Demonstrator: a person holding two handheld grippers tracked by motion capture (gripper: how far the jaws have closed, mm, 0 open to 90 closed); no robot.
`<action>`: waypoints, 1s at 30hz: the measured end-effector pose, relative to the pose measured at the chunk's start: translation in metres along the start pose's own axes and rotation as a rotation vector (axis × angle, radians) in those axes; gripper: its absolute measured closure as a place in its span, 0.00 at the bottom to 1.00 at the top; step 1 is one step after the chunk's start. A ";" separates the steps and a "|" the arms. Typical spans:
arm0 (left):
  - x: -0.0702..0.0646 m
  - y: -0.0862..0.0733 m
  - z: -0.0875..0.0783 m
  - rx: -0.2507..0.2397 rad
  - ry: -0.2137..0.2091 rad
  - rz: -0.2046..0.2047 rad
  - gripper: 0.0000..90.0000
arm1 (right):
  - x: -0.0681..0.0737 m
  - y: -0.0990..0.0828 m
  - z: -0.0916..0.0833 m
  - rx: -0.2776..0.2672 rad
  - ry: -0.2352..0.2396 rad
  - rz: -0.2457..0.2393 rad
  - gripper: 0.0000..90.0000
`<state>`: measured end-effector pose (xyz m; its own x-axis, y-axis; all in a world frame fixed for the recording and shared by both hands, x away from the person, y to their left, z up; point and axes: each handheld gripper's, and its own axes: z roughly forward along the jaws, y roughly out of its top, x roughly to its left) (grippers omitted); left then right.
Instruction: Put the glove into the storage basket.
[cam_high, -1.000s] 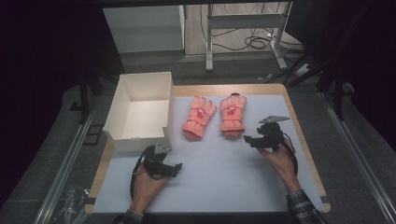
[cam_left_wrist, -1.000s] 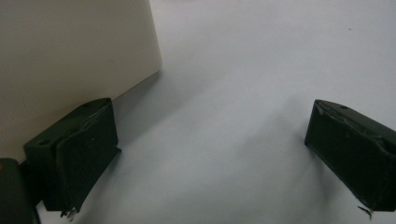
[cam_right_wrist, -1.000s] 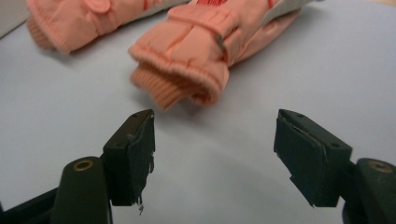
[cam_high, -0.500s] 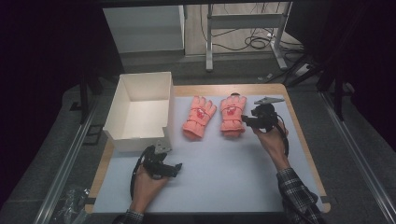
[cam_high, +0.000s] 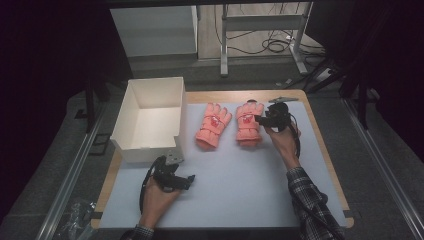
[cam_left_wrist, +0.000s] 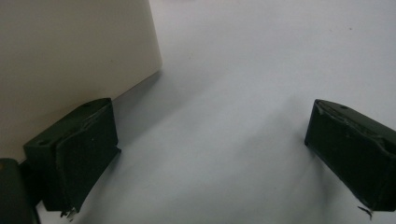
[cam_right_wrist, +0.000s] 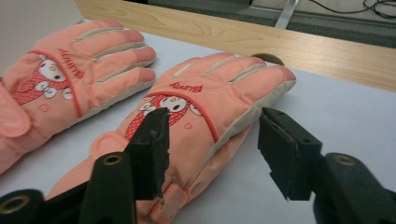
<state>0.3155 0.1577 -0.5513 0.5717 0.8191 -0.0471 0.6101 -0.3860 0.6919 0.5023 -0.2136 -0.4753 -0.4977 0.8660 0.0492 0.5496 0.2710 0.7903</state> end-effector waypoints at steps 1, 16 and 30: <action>0.000 0.000 0.000 0.000 0.000 0.000 0.03 | -0.001 0.000 0.004 0.005 -0.001 0.013 0.45; 0.000 0.000 0.000 0.002 -0.001 0.000 0.03 | 0.007 -0.015 0.034 0.084 0.032 0.098 0.86; 0.000 0.000 0.000 0.003 0.001 0.004 0.03 | 0.016 -0.003 -0.043 0.096 -0.059 -0.056 0.87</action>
<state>0.3154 0.1579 -0.5512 0.5735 0.8180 -0.0442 0.6095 -0.3900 0.6902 0.4640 -0.2181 -0.4504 -0.4910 0.8706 -0.0318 0.5847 0.3564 0.7288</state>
